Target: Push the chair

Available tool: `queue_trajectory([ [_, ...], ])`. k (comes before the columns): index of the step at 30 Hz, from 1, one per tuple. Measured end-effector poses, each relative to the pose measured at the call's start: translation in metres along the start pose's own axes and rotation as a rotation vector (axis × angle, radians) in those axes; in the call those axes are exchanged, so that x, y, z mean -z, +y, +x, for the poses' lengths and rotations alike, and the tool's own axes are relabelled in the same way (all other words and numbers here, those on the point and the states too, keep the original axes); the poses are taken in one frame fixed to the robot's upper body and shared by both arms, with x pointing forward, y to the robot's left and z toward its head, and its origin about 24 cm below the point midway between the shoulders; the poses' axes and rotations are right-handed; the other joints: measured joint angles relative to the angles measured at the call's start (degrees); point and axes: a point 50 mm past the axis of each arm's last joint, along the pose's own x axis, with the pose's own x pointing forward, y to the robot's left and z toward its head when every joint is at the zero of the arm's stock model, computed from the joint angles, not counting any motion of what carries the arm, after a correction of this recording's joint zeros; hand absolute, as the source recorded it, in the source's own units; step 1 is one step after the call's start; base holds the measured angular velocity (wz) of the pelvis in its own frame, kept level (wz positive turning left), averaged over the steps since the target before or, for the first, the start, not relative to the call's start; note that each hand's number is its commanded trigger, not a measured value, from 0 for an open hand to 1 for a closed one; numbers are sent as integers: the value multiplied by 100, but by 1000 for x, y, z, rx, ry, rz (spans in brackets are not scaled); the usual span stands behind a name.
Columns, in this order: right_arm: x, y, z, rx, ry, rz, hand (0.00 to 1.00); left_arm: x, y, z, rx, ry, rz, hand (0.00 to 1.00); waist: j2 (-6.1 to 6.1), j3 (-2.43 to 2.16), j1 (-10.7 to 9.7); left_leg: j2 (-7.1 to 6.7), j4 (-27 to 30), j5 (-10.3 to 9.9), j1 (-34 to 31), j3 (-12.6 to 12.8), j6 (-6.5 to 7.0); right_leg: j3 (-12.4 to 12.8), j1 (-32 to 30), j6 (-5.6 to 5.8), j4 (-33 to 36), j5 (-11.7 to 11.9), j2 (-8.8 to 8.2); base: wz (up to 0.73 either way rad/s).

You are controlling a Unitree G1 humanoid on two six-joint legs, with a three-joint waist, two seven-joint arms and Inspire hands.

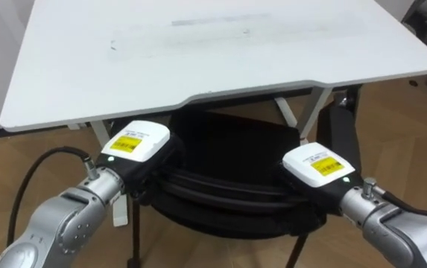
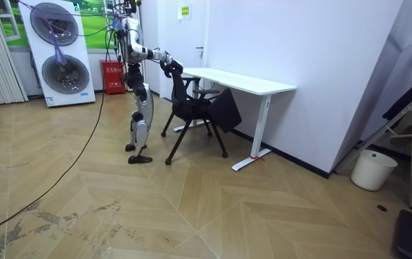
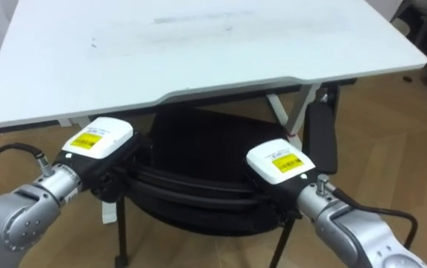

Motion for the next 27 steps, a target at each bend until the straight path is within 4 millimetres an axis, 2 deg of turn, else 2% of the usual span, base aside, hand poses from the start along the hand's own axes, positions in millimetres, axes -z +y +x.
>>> queue_trajectory([
  [7,-6,-3,1,-3,-14,-14,100,3,2,0,-12,11,3,100,11,0,58,-30,-25,54,-66,-112,11,-102,-7,7,-24,26,-22,8],
  [9,-7,-3,2,-5,-10,-8,100,3,0,-1,-7,18,-1,100,41,-12,93,-32,-83,83,-26,-113,6,-111,13,5,-37,27,-22,0],
  [10,-8,-3,2,-6,-7,-8,82,3,0,-1,-7,20,-3,100,51,-12,106,-32,-94,90,-16,-113,4,-111,17,4,-38,28,-23,0],
  [11,-8,-3,2,-8,-5,-7,54,3,-1,-1,-4,24,-8,96,69,-4,134,-31,-118,99,22,-120,-1,-115,45,3,-42,28,-22,0],
  [12,-8,-3,2,-14,-4,-7,13,3,-3,-1,1,30,-14,58,91,-8,160,-28,-132,101,58,-124,-3,-128,88,4,-62,28,-18,3],
  [13,-8,-3,2,-18,-4,-9,0,3,-4,-2,3,32,-18,0,106,-17,176,-28,-138,101,61,-127,-4,-141,103,3,-82,29,-14,5],
  [16,-9,-5,1,-21,2,-10,0,3,-4,-2,2,34,-22,0,120,-19,201,-43,-210,160,60,-204,-17,-241,133,-8,-128,38,-26,16],
  [19,-9,-8,1,-36,21,1,0,1,-4,-2,-4,33,-43,0,119,-18,310,-26,-223,170,67,-214,-28,-250,177,-21,-212,52,-2,7],
  [23,-8,-11,3,-52,32,48,0,-12,-1,-2,-53,-15,-144,0,94,-17,496,-44,-286,203,86,-235,-21,-262,197,-10,-256,61,-8,4],
  [27,-14,-14,6,-42,20,78,0,-17,-2,-5,-64,-45,-237,0,72,-13,517,-72,-297,222,122,-306,-18,-332,288,12,-339,60,-14,10],
])
